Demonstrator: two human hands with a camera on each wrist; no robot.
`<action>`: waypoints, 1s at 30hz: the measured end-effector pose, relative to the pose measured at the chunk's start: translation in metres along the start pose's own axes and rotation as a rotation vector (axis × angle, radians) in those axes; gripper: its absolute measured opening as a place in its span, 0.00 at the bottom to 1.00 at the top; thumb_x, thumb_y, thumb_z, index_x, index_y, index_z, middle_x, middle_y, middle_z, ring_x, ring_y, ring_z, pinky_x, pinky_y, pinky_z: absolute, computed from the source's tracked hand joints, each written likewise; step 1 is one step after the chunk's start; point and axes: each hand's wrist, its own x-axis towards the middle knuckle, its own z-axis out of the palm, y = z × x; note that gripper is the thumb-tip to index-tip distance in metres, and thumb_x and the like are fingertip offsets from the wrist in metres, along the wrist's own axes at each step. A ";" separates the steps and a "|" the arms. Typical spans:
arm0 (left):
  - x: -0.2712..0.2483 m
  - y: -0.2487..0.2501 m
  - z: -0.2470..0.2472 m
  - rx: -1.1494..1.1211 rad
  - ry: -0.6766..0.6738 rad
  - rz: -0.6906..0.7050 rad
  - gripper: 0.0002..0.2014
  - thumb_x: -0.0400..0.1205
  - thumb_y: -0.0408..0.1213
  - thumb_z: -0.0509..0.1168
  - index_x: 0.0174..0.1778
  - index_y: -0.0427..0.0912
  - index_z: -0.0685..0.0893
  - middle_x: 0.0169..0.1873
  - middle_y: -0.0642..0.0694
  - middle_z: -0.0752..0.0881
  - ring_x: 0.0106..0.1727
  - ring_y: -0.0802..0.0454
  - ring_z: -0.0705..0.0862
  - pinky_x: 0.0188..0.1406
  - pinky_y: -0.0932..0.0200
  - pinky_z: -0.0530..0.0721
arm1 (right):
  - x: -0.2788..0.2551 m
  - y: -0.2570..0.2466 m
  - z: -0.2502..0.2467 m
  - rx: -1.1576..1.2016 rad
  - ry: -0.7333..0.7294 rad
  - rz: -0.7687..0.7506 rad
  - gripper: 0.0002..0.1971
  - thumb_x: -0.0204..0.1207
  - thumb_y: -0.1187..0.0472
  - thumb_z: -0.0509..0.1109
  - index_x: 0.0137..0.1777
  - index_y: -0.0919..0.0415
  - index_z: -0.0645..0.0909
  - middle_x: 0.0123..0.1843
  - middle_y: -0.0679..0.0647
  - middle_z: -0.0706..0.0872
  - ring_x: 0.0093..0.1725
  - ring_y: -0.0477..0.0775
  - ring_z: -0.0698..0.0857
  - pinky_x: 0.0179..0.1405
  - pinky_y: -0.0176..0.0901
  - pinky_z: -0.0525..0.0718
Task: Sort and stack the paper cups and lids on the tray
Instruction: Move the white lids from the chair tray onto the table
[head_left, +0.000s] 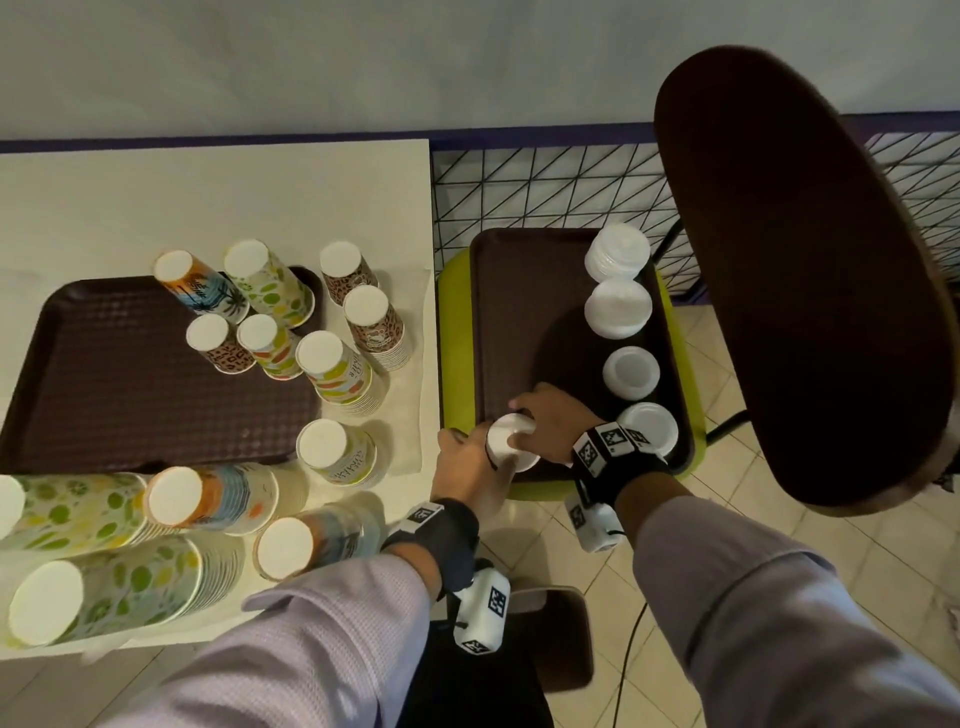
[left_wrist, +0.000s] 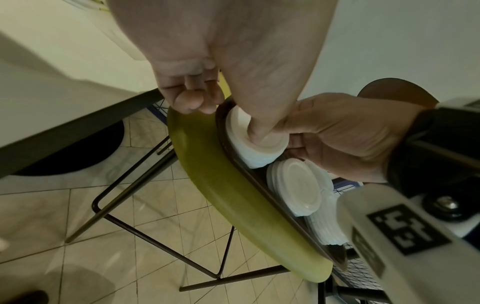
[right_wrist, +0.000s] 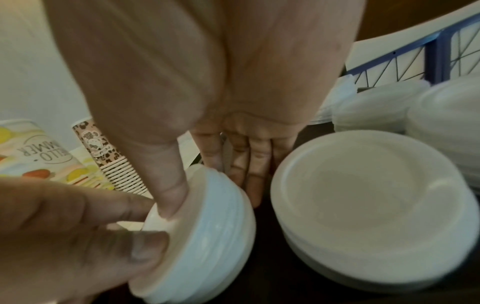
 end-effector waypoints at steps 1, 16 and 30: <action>0.000 0.000 -0.001 -0.010 0.002 0.001 0.24 0.83 0.47 0.71 0.77 0.58 0.78 0.62 0.44 0.69 0.59 0.39 0.80 0.66 0.50 0.84 | 0.001 0.001 0.000 0.023 -0.002 -0.016 0.32 0.78 0.47 0.74 0.80 0.55 0.73 0.71 0.57 0.74 0.69 0.59 0.79 0.71 0.46 0.74; 0.013 0.008 -0.005 -0.111 0.064 -0.013 0.28 0.84 0.46 0.71 0.82 0.51 0.74 0.64 0.42 0.69 0.70 0.39 0.75 0.74 0.55 0.76 | 0.012 0.008 -0.012 0.204 -0.007 -0.137 0.27 0.77 0.54 0.77 0.76 0.48 0.77 0.68 0.56 0.78 0.67 0.56 0.80 0.70 0.47 0.76; 0.008 0.079 -0.034 -0.699 0.144 0.083 0.11 0.94 0.47 0.55 0.69 0.49 0.75 0.58 0.43 0.85 0.51 0.51 0.87 0.37 0.60 0.88 | -0.023 -0.020 -0.025 0.714 0.450 -0.107 0.19 0.90 0.54 0.55 0.75 0.59 0.77 0.66 0.54 0.78 0.65 0.52 0.79 0.62 0.40 0.74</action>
